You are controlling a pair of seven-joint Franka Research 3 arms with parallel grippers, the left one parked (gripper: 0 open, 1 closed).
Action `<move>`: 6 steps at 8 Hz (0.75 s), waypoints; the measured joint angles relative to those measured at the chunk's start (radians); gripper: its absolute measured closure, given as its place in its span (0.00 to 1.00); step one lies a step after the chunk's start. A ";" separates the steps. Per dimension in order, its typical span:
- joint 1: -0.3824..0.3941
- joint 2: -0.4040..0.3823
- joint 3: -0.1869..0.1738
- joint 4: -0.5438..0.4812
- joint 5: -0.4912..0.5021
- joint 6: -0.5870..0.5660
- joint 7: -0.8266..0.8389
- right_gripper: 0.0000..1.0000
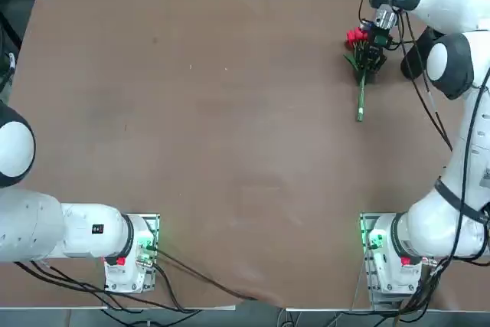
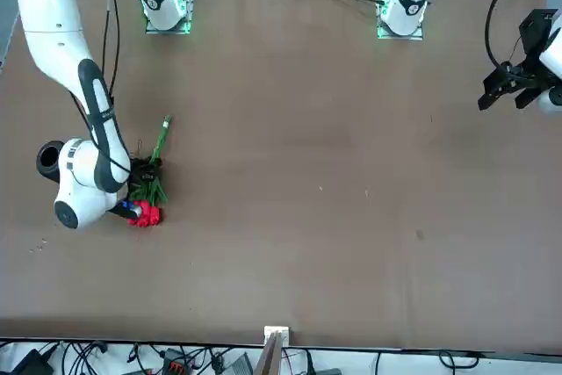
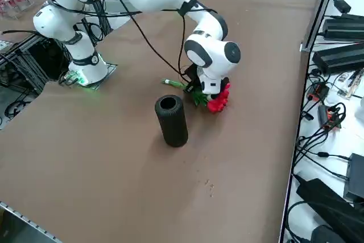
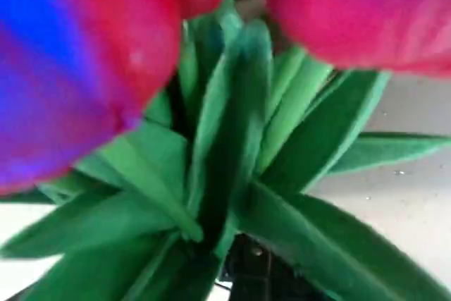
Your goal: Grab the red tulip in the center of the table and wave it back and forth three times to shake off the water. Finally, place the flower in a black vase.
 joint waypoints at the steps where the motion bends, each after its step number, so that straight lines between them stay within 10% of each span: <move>1: 0.000 0.000 0.000 0.000 0.000 0.000 0.000 0.83; 6: 0.014 -0.038 0.000 0.030 0.000 0.001 0.000 0.83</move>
